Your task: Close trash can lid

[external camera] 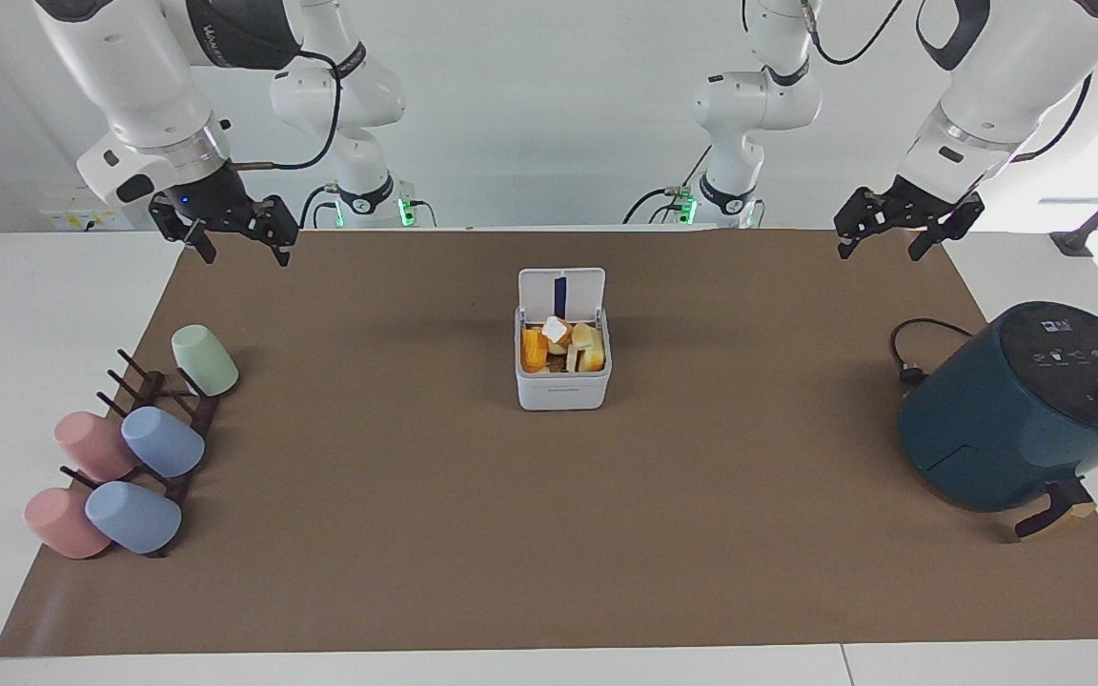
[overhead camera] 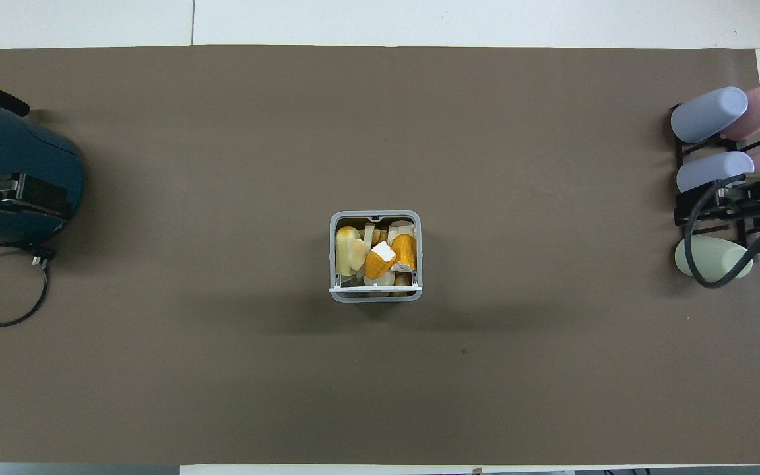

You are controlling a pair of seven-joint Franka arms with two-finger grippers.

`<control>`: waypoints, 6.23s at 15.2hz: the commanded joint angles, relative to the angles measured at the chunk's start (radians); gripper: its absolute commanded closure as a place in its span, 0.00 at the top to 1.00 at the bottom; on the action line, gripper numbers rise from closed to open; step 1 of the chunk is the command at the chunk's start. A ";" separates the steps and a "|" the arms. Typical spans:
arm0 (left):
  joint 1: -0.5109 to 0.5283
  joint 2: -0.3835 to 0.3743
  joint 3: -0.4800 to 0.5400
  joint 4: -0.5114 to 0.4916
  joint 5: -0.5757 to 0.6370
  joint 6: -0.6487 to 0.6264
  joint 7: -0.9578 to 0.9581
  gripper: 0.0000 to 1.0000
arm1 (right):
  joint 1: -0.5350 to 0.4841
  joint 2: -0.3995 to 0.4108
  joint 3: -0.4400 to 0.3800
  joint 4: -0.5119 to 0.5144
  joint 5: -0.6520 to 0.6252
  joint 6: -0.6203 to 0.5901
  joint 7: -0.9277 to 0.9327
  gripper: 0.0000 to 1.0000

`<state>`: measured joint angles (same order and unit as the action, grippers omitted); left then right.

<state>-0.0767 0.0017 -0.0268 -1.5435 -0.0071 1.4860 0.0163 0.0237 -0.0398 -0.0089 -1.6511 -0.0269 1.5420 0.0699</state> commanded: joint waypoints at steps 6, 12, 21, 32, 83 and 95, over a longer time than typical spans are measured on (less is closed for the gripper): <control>-0.021 -0.043 0.008 -0.061 0.024 0.023 -0.012 1.00 | -0.002 -0.012 0.001 -0.016 -0.004 0.012 -0.005 1.00; -0.243 -0.115 0.007 -0.215 0.019 0.161 -0.305 0.44 | -0.002 -0.014 0.001 -0.016 -0.004 0.012 -0.005 1.00; -0.561 -0.155 0.007 -0.444 -0.097 0.344 -0.420 0.00 | -0.002 -0.014 0.001 -0.016 -0.004 0.012 -0.005 1.00; -0.666 -0.077 0.007 -0.457 -0.125 0.540 -0.530 0.00 | -0.002 -0.014 0.001 -0.016 -0.004 0.012 -0.005 1.00; -0.601 0.287 0.018 -0.362 -0.183 0.948 -0.644 0.00 | -0.002 -0.014 0.001 -0.016 -0.004 0.012 -0.005 1.00; -0.439 0.135 0.021 -0.241 -0.182 0.561 -0.547 0.00 | -0.002 -0.012 0.001 -0.016 -0.004 0.012 -0.005 1.00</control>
<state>-0.5791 0.1976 -0.0035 -1.8210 -0.1809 2.1780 -0.5799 0.0237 -0.0398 -0.0089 -1.6511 -0.0269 1.5420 0.0699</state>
